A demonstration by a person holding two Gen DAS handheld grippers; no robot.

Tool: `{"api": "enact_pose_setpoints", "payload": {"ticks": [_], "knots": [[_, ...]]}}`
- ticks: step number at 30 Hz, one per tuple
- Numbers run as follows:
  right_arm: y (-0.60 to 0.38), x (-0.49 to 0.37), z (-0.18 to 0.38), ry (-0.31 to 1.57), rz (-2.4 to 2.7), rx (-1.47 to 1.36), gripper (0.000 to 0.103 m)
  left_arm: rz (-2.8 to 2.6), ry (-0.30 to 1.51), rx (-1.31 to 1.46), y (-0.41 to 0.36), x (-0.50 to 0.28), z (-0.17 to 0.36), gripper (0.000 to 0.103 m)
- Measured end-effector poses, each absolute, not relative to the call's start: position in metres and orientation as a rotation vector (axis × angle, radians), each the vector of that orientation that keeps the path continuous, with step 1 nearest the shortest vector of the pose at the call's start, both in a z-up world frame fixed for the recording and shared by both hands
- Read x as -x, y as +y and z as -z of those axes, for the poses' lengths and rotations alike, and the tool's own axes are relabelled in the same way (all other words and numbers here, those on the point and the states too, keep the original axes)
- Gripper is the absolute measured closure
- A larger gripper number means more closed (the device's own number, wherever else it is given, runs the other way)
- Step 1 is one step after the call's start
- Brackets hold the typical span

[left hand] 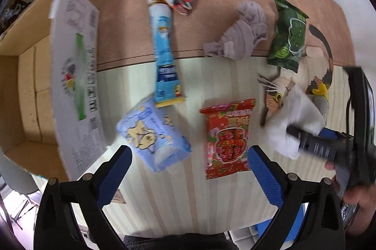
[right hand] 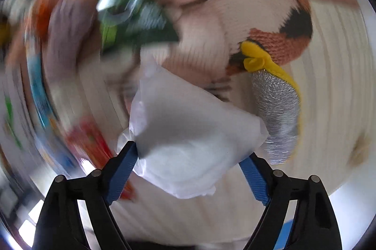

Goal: Organize soft objects
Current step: 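Grasp the white cloth pouch with the right tool while the left tool grasps the red snack bag, then carry both items into the cardboard box and open both tools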

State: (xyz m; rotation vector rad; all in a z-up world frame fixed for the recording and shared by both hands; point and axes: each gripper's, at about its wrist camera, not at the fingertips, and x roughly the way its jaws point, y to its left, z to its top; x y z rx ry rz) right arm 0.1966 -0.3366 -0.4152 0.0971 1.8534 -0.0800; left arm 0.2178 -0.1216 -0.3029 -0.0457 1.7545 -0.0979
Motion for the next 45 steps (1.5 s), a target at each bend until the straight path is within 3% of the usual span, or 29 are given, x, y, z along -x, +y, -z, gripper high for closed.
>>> {"api": "enact_pose_setpoints", "payload": {"ticks": [3,10,17,24,27,31,33,45], "knots": [[-0.343,-0.182,0.409,1.829,0.092,-0.105,0.015,0.13,1.796,0.049,-0.136,-0.219,0.319,0.002],[-0.372,-0.154,0.397,1.704,0.194,-0.424,0.013,0.171,1.907,0.058,-0.179,-0.213,0.377,0.003],[-0.383,-0.186,0.399,1.694,0.251,-0.499,0.012,0.122,1.968,0.032,-0.188,-0.206,0.414,0.047],[-0.378,-0.203,0.416,1.802,0.299,-0.346,0.009,0.127,1.926,0.022,-0.185,-0.198,0.407,0.058],[-0.37,-0.195,0.428,1.813,0.283,-0.385,0.011,0.122,1.895,-0.004,-0.182,-0.193,0.4,0.06],[-0.359,-0.185,0.414,1.756,0.264,-0.37,0.028,0.129,1.867,-0.004,-0.183,-0.186,0.382,0.06],[-0.353,-0.179,0.404,1.731,0.246,-0.36,0.03,0.141,1.841,0.001,-0.183,-0.185,0.369,0.06],[-0.273,-0.151,0.252,1.518,-0.038,-0.306,0.032,0.179,1.593,0.068,-0.094,-0.172,0.226,0.06]]}}
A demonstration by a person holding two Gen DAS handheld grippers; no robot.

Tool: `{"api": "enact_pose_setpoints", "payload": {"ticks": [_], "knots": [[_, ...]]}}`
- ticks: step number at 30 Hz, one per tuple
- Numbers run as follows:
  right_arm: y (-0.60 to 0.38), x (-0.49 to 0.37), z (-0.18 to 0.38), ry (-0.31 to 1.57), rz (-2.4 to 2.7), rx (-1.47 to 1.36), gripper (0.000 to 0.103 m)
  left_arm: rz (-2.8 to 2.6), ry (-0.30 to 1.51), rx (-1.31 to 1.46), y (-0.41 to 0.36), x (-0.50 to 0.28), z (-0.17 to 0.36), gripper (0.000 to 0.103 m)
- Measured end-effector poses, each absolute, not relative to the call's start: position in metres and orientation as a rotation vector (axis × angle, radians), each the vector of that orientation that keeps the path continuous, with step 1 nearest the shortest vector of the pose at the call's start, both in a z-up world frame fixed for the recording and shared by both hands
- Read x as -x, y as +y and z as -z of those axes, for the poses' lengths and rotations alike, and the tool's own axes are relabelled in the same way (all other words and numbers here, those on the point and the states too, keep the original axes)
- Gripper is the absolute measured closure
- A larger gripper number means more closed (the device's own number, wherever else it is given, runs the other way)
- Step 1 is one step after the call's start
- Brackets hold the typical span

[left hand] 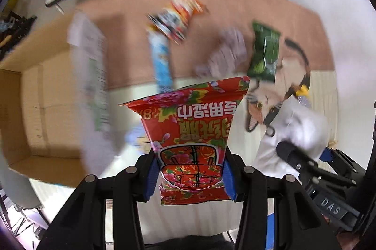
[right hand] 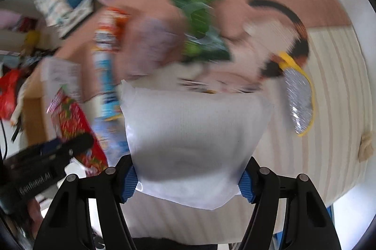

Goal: Organize soft objects
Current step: 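Carry both items into the cardboard box and open both tools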

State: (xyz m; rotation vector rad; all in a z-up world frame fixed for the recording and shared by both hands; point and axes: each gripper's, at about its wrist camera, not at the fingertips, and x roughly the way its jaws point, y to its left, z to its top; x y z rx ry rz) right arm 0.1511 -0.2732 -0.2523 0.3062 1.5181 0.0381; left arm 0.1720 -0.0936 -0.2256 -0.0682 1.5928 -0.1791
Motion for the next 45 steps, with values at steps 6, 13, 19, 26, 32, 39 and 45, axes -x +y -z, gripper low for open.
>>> {"api": "enact_pose_setpoints", "payload": {"ticks": [6,13,19,26,32,39,45], "knots": [[-0.167,-0.18,0.189,1.432,-0.234,-0.275,0.032,0.154,1.545,0.074,0.007,-0.215,0.178,0.06],[-0.003,-0.229,0.19,1.447,-0.342,-0.184,0.032,0.025,1.597,0.116,0.149,-0.235,0.198,0.06],[0.082,-0.266,0.232,1.509,-0.333,-0.115,0.032,0.036,1.677,0.14,0.221,-0.27,0.246,0.06],[0.119,-0.292,0.3,1.579,-0.273,-0.01,0.032,0.124,1.786,0.162,0.227,-0.305,0.312,0.06],[0.119,-0.298,0.335,1.625,-0.218,0.032,0.032,0.196,1.848,0.177,0.217,-0.316,0.346,0.06],[0.112,-0.308,0.359,1.65,-0.164,0.055,0.029,0.212,1.879,0.241,0.208,-0.318,0.36,0.059],[0.111,-0.306,0.351,1.642,-0.144,0.044,0.013,0.155,1.817,0.189,0.207,-0.313,0.332,0.023]]}}
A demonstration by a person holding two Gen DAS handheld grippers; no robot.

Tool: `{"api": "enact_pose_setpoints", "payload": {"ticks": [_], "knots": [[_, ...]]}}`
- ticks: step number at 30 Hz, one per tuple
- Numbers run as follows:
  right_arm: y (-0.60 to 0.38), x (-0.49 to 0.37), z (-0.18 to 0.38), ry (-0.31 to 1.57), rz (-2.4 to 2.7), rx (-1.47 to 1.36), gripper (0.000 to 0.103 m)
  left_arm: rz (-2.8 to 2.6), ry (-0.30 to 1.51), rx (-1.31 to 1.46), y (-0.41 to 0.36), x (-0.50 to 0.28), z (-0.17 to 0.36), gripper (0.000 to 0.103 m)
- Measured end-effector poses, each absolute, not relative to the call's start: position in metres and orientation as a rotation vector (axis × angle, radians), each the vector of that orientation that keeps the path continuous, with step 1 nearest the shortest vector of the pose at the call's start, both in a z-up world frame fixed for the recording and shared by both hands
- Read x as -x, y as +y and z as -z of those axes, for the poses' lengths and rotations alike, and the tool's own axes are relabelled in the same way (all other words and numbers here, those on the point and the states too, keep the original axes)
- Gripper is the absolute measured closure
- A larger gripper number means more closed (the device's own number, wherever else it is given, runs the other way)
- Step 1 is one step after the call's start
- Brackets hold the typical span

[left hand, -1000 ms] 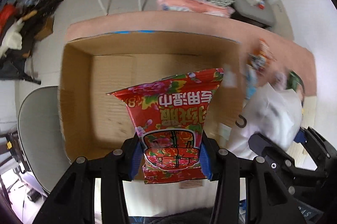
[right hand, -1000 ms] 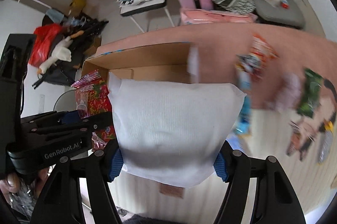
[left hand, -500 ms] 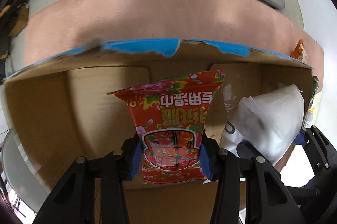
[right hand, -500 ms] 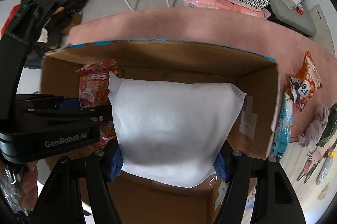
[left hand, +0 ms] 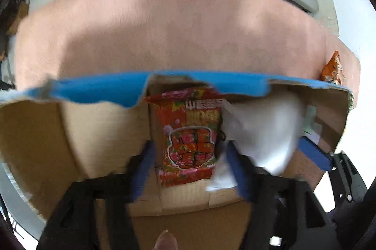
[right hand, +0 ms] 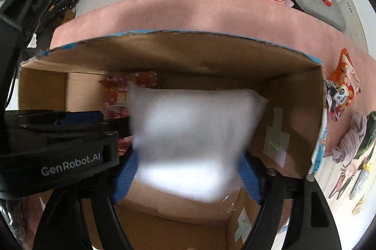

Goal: Organize soft objects
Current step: 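Carry both items into the cardboard box and open both tools, then grasp the orange panda snack bag with the left tool while the right tool grasps the green snack bag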

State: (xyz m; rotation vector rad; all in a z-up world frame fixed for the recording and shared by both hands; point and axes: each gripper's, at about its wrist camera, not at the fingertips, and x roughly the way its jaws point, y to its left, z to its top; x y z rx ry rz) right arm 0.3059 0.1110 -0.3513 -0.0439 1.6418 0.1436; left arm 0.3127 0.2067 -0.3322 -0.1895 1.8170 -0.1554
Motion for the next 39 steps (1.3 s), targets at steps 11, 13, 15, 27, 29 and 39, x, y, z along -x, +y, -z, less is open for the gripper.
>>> {"api": "enact_pose_setpoints", "payload": {"ticks": [11,13,15,27,29,39], "knots": [[0.097,-0.262,0.285,1.527,-0.092,0.073,0.0,0.054,1.598,0.074,0.238,-0.257,0.248,0.001],[0.095,-0.246,0.274,1.51,-0.092,0.061,0.0,0.038,1.56,0.082,0.251,-0.246,0.239,0.001],[0.093,-0.231,0.266,1.496,-0.093,0.043,0.0,0.024,1.542,0.086,0.258,-0.227,0.233,0.001],[0.091,-0.146,0.21,1.391,-0.102,0.011,0.0,0.001,1.456,0.091,0.248,-0.163,0.198,0.001],[0.089,-0.135,0.201,1.381,-0.111,-0.004,0.0,-0.002,1.447,0.099,0.25,-0.153,0.19,0.001],[0.047,-0.111,0.158,1.257,-0.104,-0.096,0.0,0.012,1.295,0.037,0.207,-0.141,0.131,0.001]]}}
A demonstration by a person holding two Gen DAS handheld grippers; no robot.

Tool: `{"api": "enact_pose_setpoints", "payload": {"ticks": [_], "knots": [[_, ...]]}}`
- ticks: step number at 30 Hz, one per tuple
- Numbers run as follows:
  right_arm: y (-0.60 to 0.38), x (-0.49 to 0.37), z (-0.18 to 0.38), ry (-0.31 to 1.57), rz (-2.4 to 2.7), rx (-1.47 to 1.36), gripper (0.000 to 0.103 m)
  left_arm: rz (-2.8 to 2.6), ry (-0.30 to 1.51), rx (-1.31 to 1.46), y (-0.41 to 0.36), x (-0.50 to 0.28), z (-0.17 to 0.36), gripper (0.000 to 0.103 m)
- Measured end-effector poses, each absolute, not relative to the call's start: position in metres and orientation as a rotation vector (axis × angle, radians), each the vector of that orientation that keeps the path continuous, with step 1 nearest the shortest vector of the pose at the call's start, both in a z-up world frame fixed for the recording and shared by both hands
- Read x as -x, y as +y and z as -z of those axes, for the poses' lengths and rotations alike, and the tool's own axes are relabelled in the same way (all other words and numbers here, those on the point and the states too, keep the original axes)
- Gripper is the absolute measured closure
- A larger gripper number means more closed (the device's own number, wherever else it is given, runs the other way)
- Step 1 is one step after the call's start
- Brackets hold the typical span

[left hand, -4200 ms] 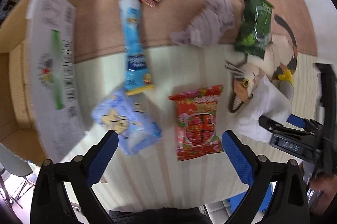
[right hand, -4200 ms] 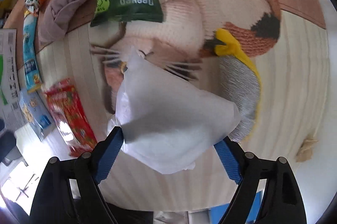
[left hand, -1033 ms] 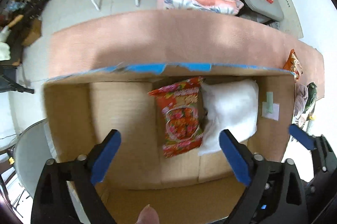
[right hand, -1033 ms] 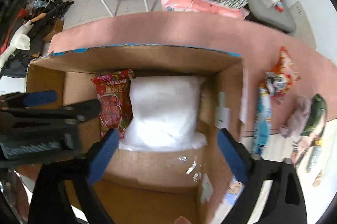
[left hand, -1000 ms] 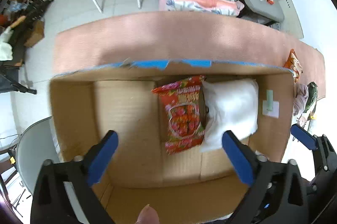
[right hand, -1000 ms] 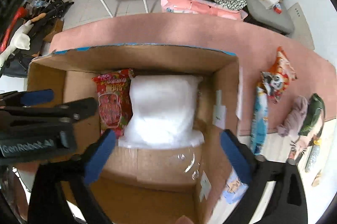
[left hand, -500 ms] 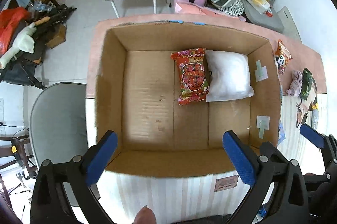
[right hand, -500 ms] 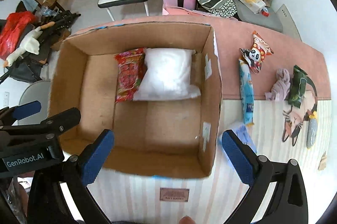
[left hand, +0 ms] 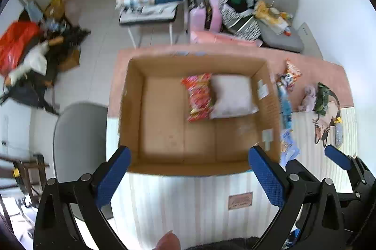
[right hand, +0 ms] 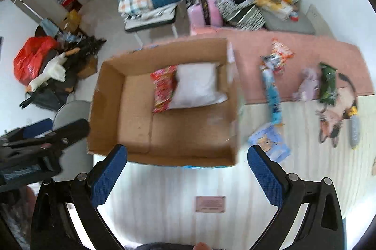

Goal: Organize soft objects
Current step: 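Grasp the orange panda snack bag with the left tool while the right tool grasps the green snack bag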

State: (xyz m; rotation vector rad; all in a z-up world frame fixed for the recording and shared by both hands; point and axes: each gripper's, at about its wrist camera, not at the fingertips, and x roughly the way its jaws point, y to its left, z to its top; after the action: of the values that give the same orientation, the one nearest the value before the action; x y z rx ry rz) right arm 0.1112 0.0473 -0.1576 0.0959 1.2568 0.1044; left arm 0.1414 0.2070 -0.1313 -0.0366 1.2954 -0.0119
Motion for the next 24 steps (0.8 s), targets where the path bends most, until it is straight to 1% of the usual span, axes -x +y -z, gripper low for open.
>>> {"api": "enact_pose_setpoints", "payload": {"ticks": [3,6,11,14,16,19,21,24], "knots": [[0.012,-0.113,0.147,1.214,-0.051,-0.074,0.0,0.05,1.255,-0.016,0.165,-0.152,0.121,0.001],[-0.038,-0.122,0.145,1.227,0.002,-0.101,0.0,0.102,1.271,-0.035,0.121,-0.173,0.124,0.001],[-0.145,-0.151,0.16,1.255,0.141,-0.16,0.0,0.163,1.303,-0.108,0.031,-0.229,0.15,0.001],[-0.205,-0.178,0.178,1.287,0.176,-0.161,0.0,0.206,1.319,-0.2,-0.025,-0.265,0.176,0.001],[-0.241,-0.198,0.193,1.308,0.188,-0.176,0.0,0.238,1.355,-0.256,-0.057,-0.291,0.202,0.001],[-0.297,-0.232,0.229,1.364,0.19,-0.233,0.0,0.28,1.441,-0.301,-0.092,-0.328,0.247,0.01],[-0.322,-0.249,0.253,1.395,0.209,-0.268,0.0,0.299,1.516,-0.326,-0.11,-0.346,0.278,0.023],[-0.345,-0.27,0.29,1.443,0.202,-0.316,0.0,0.294,1.584,-0.394,-0.129,-0.368,0.321,0.024]]}}
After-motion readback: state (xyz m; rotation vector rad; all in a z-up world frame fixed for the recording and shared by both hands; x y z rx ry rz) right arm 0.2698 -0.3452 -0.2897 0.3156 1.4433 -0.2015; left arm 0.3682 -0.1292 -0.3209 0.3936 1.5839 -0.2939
